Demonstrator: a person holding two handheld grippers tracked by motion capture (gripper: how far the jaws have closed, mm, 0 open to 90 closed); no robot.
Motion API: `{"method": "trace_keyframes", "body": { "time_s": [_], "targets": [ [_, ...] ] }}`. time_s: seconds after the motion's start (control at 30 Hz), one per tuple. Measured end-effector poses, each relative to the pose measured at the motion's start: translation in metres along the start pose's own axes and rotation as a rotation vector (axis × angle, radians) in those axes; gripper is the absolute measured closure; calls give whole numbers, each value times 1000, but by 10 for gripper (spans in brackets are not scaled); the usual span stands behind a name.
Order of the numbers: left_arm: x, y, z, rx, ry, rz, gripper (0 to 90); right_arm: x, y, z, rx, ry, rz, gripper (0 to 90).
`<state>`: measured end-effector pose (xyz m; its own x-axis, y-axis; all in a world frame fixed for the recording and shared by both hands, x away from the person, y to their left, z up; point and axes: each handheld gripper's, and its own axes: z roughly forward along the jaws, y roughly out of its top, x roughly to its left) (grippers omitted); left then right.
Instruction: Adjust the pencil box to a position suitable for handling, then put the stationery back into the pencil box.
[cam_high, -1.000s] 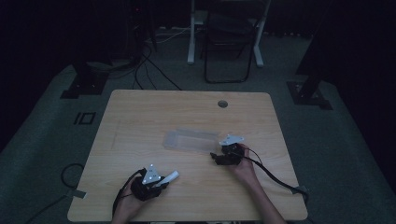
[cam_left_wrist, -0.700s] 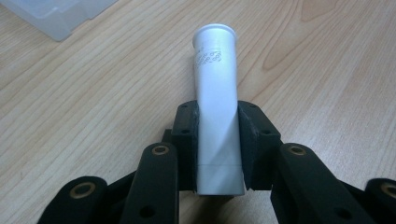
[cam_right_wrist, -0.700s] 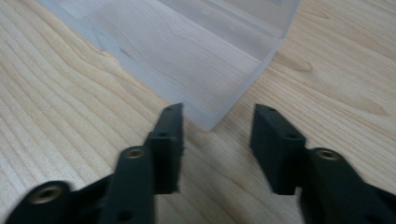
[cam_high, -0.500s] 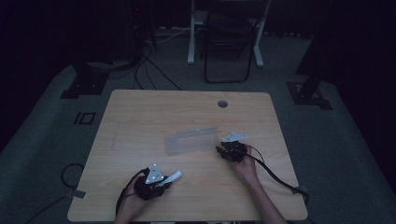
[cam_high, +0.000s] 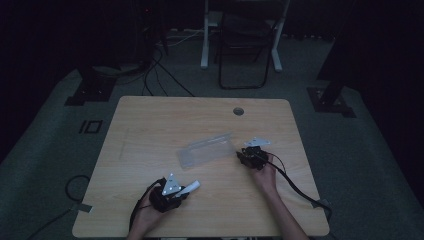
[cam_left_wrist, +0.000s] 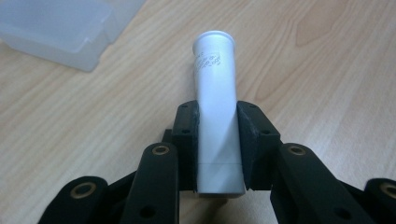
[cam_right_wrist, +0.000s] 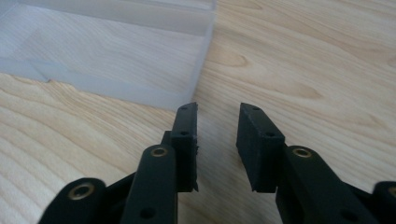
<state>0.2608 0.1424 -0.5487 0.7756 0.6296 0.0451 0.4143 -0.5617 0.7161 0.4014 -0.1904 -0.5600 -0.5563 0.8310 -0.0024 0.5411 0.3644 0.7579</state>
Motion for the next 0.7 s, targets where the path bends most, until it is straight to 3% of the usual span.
{"method": "trace_keyframes", "body": {
  "time_s": [0.33,0.53,0.7],
  "targets": [
    [6,16,0,-40,10,8,708,-14,-18,-20,12,-4,-22,487],
    [6,27,0,-59,10,29,708,-18,-31,-34,15,34,-51,395],
    [7,36,0,-68,9,48,708,-25,-45,-45,0,49,-41,338]
  ]
}}
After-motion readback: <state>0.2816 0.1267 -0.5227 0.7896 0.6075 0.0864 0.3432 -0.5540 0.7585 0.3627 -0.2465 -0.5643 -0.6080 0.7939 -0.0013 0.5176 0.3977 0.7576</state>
